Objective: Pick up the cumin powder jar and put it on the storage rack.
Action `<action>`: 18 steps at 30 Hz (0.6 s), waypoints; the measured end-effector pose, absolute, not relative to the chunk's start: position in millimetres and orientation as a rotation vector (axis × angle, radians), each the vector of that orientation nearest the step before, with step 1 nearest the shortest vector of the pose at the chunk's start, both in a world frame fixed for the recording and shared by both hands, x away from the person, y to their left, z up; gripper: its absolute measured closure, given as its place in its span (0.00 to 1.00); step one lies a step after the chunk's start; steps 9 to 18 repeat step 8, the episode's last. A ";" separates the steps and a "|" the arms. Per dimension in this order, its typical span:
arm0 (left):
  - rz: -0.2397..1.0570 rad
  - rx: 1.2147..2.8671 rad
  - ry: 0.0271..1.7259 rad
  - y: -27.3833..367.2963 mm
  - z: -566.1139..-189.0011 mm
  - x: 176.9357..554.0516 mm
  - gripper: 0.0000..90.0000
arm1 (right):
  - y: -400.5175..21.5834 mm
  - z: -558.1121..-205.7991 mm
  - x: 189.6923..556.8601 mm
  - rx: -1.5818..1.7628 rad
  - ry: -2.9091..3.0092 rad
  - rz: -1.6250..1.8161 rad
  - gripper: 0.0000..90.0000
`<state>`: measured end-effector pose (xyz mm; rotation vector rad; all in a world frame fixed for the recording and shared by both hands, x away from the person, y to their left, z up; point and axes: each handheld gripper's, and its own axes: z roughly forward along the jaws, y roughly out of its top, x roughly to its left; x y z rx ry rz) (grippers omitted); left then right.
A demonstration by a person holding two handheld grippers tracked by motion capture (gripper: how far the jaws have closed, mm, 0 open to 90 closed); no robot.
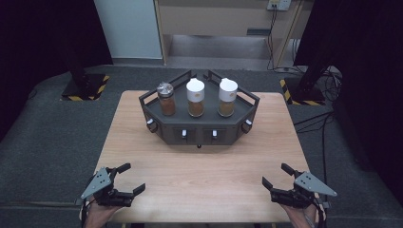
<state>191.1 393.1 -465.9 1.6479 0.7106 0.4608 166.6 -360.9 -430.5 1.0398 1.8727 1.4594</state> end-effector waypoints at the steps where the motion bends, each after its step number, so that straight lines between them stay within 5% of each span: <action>1: 0.463 1.646 0.713 393.2 -466.0 190.9 0.03 | -361.5 -430.7 166.7 1.044 1.872 1.462 0.11; 18: 0.459 1.655 0.704 392.3 -465.8 192.0 0.03 | -360.3 -430.4 168.4 1.038 1.889 1.457 0.11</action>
